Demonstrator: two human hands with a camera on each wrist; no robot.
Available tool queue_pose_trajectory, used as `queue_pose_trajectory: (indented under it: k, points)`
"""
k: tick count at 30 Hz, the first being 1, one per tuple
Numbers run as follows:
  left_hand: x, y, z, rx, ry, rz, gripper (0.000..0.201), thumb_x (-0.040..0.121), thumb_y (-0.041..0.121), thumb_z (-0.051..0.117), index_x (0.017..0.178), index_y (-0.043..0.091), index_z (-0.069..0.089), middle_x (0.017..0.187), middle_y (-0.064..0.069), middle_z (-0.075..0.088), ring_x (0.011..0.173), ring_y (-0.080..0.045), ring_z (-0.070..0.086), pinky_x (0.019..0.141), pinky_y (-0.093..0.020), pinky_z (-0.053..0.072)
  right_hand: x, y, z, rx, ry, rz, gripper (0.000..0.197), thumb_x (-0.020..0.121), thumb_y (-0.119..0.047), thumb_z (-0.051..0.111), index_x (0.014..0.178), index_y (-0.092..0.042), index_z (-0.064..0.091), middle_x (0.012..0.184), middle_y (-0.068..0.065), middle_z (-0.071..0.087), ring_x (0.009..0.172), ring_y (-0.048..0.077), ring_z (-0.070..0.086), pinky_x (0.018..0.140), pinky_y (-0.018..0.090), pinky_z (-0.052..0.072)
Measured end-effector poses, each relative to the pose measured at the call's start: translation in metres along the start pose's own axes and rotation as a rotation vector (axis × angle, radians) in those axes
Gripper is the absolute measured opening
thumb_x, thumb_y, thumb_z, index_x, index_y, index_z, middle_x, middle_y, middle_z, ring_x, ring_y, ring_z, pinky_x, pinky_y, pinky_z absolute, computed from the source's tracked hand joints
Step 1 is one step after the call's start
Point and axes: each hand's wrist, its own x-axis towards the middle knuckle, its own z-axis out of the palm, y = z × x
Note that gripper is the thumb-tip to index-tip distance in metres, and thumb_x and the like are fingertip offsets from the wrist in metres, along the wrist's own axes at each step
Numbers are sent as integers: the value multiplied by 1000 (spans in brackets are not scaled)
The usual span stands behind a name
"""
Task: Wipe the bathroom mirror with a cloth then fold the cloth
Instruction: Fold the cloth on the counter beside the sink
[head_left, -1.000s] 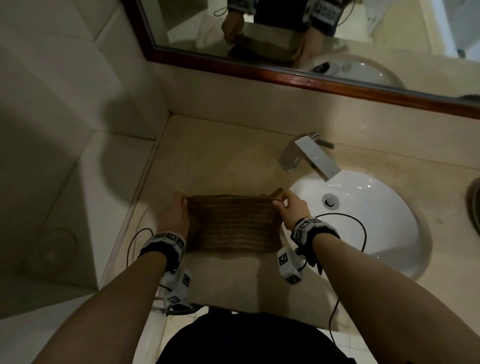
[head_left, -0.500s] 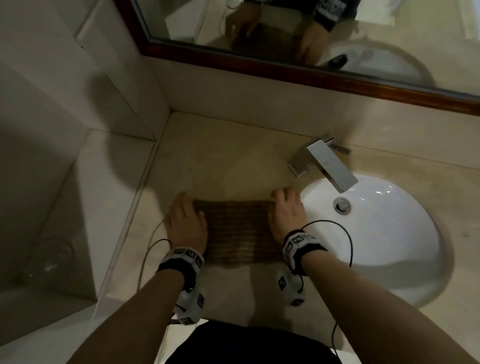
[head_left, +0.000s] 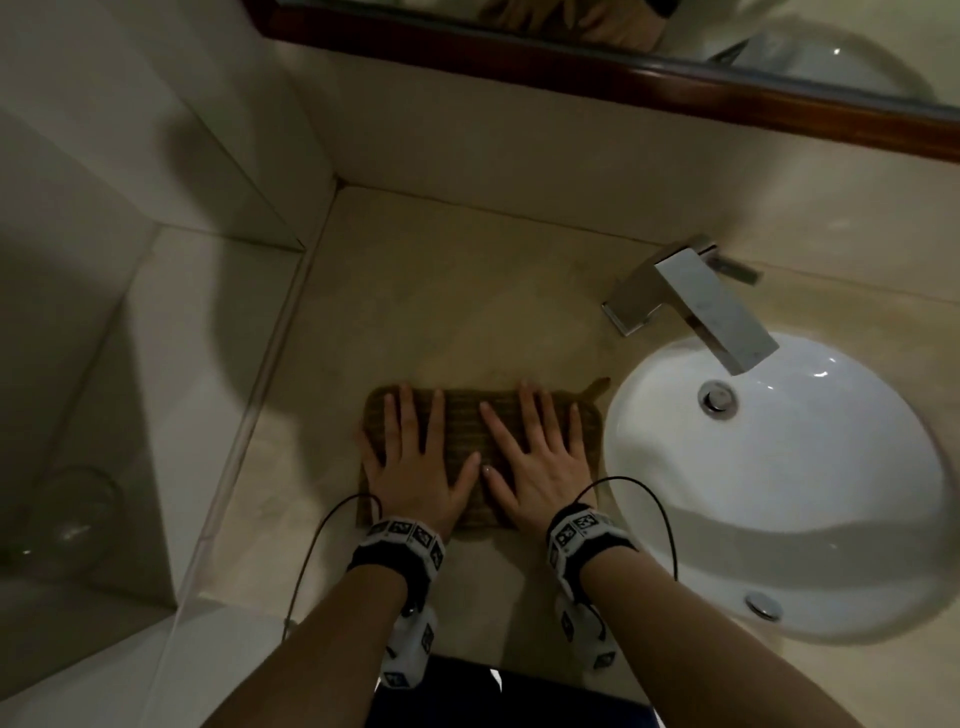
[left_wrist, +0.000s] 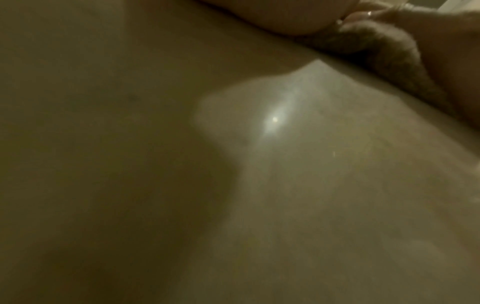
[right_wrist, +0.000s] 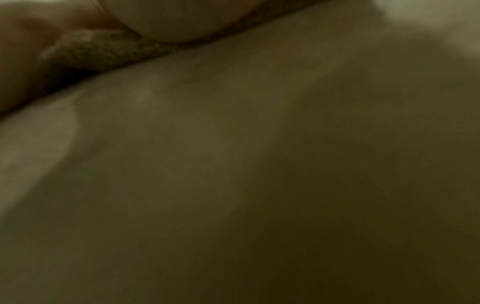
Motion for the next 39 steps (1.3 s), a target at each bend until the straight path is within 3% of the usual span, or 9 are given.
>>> queue_pose_trajectory:
  k: [7,10,12,14,18,23,26,35,39]
  points:
    - [-2,2,-7,-52,23,33,84,87,65,29,156,18,21,164,-16,8,151,-34,8,117,-63,5,-5,-8,-15,38,-71,43,69,91,-59,25,153,-34,9,161,11,-4,148,31,0,116,57,-4]
    - [-2,14,-21,-97,90,118,67,87,48,42,142,10,44,154,-21,32,145,-37,26,117,-57,4,-24,-8,-30,86,-21,208,63,83,-45,43,141,-20,39,155,18,22,142,35,22,114,56,21]
    - [1,31,-33,-182,126,264,47,84,31,58,127,12,57,139,-18,51,132,-37,46,112,-57,28,-39,-4,-34,158,94,357,48,73,-30,61,118,-15,55,133,19,47,118,37,49,96,48,44]
    - [11,55,-45,-300,95,448,32,83,13,66,115,12,65,123,-12,61,108,-32,63,90,-48,52,-55,1,-36,241,194,498,30,73,-20,64,101,-12,57,106,13,55,91,32,58,74,39,48]
    - [31,101,-60,-223,-185,749,38,92,3,51,128,14,57,133,-5,50,95,-28,64,80,-37,55,-82,7,-38,440,42,786,22,89,-37,56,98,-20,46,95,-1,52,83,21,56,67,32,44]
    - [40,124,-63,253,-350,1268,40,95,9,51,134,15,48,136,-7,46,103,-27,58,78,-40,55,-78,-4,-36,460,-12,801,27,86,-36,53,109,-21,50,104,1,56,90,23,60,71,32,47]
    - [42,128,-64,354,-365,1287,38,94,14,55,131,17,46,131,-5,45,98,-23,56,74,-38,55,-71,-9,-33,504,-45,824,30,84,-26,48,113,-19,52,108,5,55,96,24,55,81,34,46]
    - [40,131,-79,390,-423,1165,28,90,30,65,117,26,58,117,-3,42,99,-21,56,81,-37,55,-75,-14,-47,596,75,829,21,86,-25,52,106,-19,52,98,5,64,90,28,62,66,29,39]
    - [38,131,-89,544,-396,1042,30,100,27,50,129,22,47,116,-7,52,90,-25,64,67,-33,47,-79,-19,-46,679,148,880,15,86,-16,56,98,-18,47,95,7,64,90,29,61,67,27,38]
